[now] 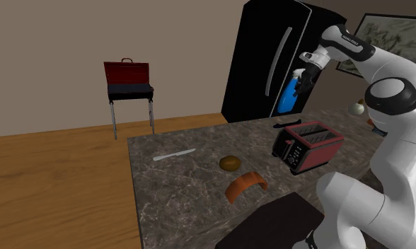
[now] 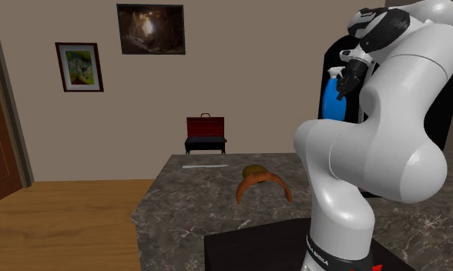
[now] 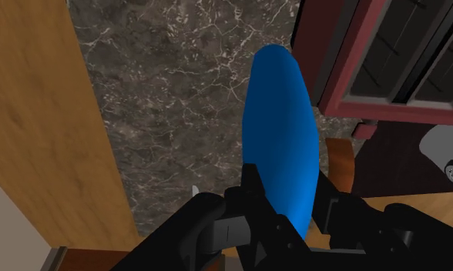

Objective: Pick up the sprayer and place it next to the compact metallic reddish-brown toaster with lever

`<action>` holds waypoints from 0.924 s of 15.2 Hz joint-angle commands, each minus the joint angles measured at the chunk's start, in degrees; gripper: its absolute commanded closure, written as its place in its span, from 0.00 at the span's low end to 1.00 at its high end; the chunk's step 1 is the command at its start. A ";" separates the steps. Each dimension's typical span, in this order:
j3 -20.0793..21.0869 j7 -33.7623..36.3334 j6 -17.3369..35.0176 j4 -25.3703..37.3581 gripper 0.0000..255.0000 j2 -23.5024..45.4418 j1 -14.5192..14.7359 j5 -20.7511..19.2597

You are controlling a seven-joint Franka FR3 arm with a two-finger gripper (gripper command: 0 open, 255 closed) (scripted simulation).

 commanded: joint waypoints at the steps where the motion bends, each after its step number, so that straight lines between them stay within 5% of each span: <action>1: 0.18 -0.33 1.88 -2.57 1.00 0.21 -1.20 0.12; 14: 0.61 -2.13 12.66 -16.41 1.00 0.63 -6.92 0.10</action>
